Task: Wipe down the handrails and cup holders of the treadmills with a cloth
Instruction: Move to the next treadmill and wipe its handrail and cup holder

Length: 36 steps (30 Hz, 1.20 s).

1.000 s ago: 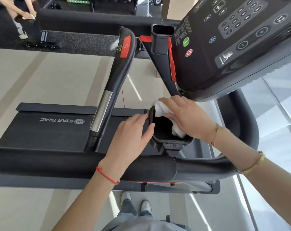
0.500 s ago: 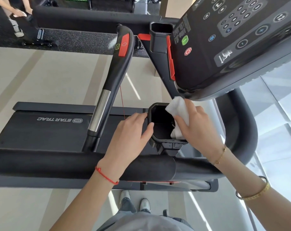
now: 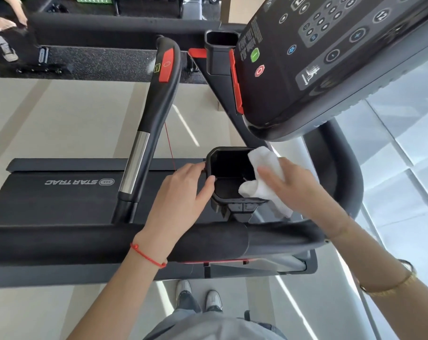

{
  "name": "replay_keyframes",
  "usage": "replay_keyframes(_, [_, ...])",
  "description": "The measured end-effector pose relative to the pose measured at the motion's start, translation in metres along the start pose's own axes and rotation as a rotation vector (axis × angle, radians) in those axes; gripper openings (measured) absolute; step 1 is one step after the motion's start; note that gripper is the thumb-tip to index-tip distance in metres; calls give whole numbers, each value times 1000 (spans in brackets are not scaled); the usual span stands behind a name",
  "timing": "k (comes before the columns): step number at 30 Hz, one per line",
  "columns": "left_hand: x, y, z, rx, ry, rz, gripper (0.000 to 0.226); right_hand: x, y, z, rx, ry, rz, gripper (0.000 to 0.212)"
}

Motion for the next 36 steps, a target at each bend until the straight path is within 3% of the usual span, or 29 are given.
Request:
replay_keyframes(2, [2, 0, 0, 2, 4, 3, 43, 13, 16, 7, 86, -34, 103, 35])
replay_keyframes(5, [7, 4, 2, -3, -10, 16, 41, 37, 45, -9, 387, -49, 221, 31])
replay_keyframes(8, [11, 12, 6, -17, 22, 28, 38, 25, 56, -26, 602, 98, 6, 48])
replay_keyframes(10, [14, 17, 6, -17, 37, 42, 36, 4, 57, -34, 668, 316, -54, 51])
replay_keyframes(12, [15, 22, 5, -1, 34, 55, 35, -20, 52, -44, 689, 531, -29, 55])
replay_keyframes(15, [11, 29, 3, 24, 35, 50, 36, -41, 39, -58, 670, 639, -4, 52])
replay_keyframes(20, [9, 30, 2, 35, 59, 40, 37, -22, 41, -39, 756, 498, -54, 37])
replay_keyframes(24, [8, 29, 1, 38, 56, 24, 39, -12, 41, -34, 825, 553, -3, 39])
replay_keyframes(29, [7, 28, 5, 25, 50, 18, 35, -47, 26, -58, 700, 697, -82, 46])
replay_keyframes(36, [10, 30, 2, 43, 40, 16, 41, -15, 40, -38, 811, 449, -94, 30])
Point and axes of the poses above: each hand's wrist, its own y-axis away from the middle knuckle, its own x-axis out of the back of the hand, z = x × y, the point moved 6 cm from there along -y, towards the middle knuckle, and after that the axes turned 8 degrees about -x, right-handed, at the moved point
